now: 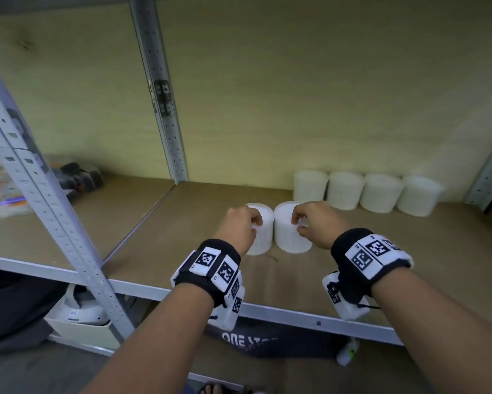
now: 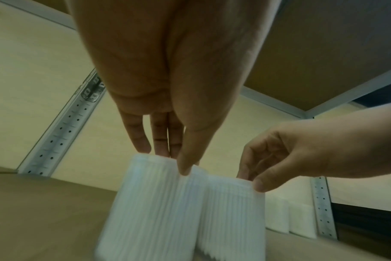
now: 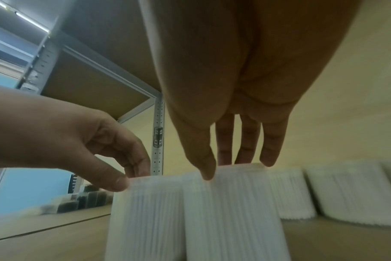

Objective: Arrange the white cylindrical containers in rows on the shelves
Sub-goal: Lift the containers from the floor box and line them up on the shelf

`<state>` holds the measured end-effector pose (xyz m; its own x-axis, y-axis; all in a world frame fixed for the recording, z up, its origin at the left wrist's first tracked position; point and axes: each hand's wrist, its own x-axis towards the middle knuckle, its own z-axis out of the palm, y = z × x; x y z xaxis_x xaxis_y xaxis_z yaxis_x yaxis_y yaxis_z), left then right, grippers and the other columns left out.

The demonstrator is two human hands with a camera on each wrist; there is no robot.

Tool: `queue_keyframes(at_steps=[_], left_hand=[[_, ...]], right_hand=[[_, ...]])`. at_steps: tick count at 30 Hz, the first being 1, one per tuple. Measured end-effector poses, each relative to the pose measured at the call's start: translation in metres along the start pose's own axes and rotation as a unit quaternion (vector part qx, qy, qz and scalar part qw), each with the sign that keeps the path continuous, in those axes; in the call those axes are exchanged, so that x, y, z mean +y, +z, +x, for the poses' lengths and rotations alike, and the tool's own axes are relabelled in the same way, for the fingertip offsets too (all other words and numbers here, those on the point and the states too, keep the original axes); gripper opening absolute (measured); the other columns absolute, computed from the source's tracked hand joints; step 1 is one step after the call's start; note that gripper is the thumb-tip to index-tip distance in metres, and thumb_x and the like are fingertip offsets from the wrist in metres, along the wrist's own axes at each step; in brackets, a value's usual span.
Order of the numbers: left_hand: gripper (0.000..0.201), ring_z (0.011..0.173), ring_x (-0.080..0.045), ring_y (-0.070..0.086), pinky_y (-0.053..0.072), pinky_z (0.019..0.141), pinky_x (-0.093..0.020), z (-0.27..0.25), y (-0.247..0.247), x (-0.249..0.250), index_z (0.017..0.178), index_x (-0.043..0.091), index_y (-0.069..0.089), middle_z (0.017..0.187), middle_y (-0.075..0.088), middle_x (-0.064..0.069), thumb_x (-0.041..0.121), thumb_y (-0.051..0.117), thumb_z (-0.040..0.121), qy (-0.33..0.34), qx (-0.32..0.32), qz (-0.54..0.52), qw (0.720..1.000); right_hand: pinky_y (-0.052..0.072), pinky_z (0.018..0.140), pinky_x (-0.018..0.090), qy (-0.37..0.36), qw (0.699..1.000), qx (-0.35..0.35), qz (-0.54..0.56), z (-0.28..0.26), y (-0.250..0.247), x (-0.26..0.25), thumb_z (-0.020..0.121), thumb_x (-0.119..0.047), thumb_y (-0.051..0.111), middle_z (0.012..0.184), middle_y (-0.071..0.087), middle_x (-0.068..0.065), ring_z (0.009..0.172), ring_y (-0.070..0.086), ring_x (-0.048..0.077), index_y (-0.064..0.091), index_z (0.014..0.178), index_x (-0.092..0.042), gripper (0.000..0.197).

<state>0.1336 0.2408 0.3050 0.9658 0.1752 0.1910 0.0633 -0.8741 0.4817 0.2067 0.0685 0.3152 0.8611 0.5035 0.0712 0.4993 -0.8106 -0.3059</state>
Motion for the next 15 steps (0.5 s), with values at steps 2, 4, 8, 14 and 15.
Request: queue_keyframes(at_steps=[2,4,8,14,15], left_hand=[[0.026,0.108,-0.019,0.062,0.050,0.094,-0.026,0.014,0.000,-0.007,0.108,0.011,0.069,0.117,0.067,-0.006,0.000,0.055,0.089,-0.002,0.004,-0.004,1.000],[0.027,0.108,-0.018,0.063,0.049,0.094,-0.024,0.031,0.001,-0.016,0.108,0.009,0.070,0.117,0.067,-0.006,-0.001,0.056,0.089,-0.003,0.009,-0.006,1.000],[0.027,0.109,-0.019,0.063,0.047,0.093,-0.022,0.063,0.001,-0.031,0.109,0.008,0.070,0.118,0.067,-0.008,-0.002,0.055,0.089,-0.013,0.010,-0.018,1.000],[0.026,0.108,-0.022,0.062,0.048,0.093,-0.026,0.109,0.006,-0.047,0.109,0.008,0.070,0.118,0.065,-0.010,0.000,0.055,0.089,-0.007,0.019,-0.012,1.000],[0.027,0.109,-0.023,0.061,0.048,0.094,-0.026,0.115,0.007,-0.049,0.109,0.007,0.070,0.119,0.065,-0.010,0.000,0.055,0.089,-0.001,0.021,-0.005,1.000]], right_hand=[[0.051,0.088,0.032,0.001,1.000,-0.002,-0.004,0.015,0.001,-0.003,0.087,-0.010,0.057,0.121,0.062,0.007,0.107,0.061,0.025,0.067,0.105,-0.015,0.020],[0.051,0.092,0.035,-0.001,1.000,-0.005,-0.008,0.034,0.004,-0.004,0.088,-0.010,0.056,0.120,0.062,0.008,0.108,0.061,0.026,0.066,0.106,-0.015,0.021],[0.050,0.089,0.031,-0.002,1.000,0.005,-0.005,0.064,0.007,-0.006,0.089,-0.009,0.053,0.120,0.063,0.009,0.108,0.060,0.027,0.066,0.110,-0.012,0.024],[0.036,0.077,0.023,-0.012,0.999,0.030,-0.022,0.109,0.018,-0.003,0.093,-0.008,0.048,0.121,0.063,0.007,0.108,0.058,0.026,0.063,0.114,-0.012,0.027],[0.035,0.077,0.023,-0.012,0.999,0.035,-0.024,0.116,0.019,-0.002,0.093,-0.008,0.047,0.120,0.063,0.007,0.108,0.058,0.026,0.063,0.115,-0.013,0.028]])
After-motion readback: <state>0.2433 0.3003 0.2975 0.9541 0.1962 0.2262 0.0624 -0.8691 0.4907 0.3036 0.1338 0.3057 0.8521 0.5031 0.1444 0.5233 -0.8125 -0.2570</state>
